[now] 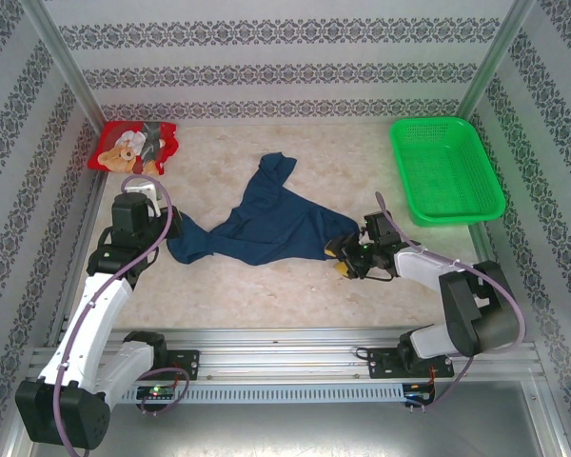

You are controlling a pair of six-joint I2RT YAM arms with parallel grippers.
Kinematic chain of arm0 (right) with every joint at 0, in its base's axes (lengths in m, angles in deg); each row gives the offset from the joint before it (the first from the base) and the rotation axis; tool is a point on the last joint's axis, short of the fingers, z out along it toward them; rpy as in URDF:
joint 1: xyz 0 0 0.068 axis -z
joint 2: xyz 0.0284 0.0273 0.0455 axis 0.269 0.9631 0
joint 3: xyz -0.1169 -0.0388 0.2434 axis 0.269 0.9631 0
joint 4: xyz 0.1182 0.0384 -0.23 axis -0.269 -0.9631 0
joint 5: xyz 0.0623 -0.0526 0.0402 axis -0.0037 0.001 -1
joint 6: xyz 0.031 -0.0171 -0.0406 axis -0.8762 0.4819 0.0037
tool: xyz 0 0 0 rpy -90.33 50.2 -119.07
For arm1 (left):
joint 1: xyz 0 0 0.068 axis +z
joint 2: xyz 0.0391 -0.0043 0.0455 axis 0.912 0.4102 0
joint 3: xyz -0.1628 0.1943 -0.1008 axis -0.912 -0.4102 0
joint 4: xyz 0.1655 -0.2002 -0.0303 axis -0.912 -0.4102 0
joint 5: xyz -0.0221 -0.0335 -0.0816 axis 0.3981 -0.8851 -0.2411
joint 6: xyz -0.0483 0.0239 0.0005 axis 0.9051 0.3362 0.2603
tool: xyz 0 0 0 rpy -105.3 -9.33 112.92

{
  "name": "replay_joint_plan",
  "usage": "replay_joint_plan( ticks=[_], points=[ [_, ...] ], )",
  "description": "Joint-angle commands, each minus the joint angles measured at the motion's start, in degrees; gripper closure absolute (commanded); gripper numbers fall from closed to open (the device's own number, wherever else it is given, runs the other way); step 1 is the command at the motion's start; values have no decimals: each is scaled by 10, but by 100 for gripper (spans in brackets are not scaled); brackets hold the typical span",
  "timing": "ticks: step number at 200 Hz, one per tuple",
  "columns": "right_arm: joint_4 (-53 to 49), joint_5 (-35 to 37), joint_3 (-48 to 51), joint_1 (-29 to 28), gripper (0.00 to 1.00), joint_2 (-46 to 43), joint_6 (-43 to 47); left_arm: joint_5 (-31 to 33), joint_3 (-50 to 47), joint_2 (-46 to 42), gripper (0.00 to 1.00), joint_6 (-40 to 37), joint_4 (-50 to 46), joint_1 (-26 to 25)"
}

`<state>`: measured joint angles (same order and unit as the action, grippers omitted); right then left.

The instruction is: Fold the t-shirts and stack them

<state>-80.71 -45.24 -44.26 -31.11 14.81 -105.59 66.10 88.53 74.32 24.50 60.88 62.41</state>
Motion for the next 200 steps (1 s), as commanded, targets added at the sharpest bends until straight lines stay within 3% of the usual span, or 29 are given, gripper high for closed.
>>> replay_joint_plan(
  ticks=[1, 28, 50, 71, 111, 160, 200],
  points=[
    [40, 5, -3, -1, 48, 19, -3, 9, -13, -8, 100, -11, 8, -7],
    [29, 11, -8, -1, 62, 29, 1, 18, -23, -12, 100, -6, 4, -6],
    [-18, 24, -14, 8, 82, 2, 11, 24, -33, -16, 100, 5, -2, -6],
    [-71, 22, -29, 20, 90, -33, 28, 24, -48, -21, 100, 24, -14, -6],
    [-188, 7, -49, 56, 96, -99, 75, 27, -79, -38, 98, 62, -53, -6],
    [-255, -9, -50, 123, 100, -156, 116, 46, -79, -44, 97, 83, -94, -5],
    [-298, -32, -92, 145, 100, -161, 153, 62, -58, -42, 97, 91, -120, 4]
  ],
)
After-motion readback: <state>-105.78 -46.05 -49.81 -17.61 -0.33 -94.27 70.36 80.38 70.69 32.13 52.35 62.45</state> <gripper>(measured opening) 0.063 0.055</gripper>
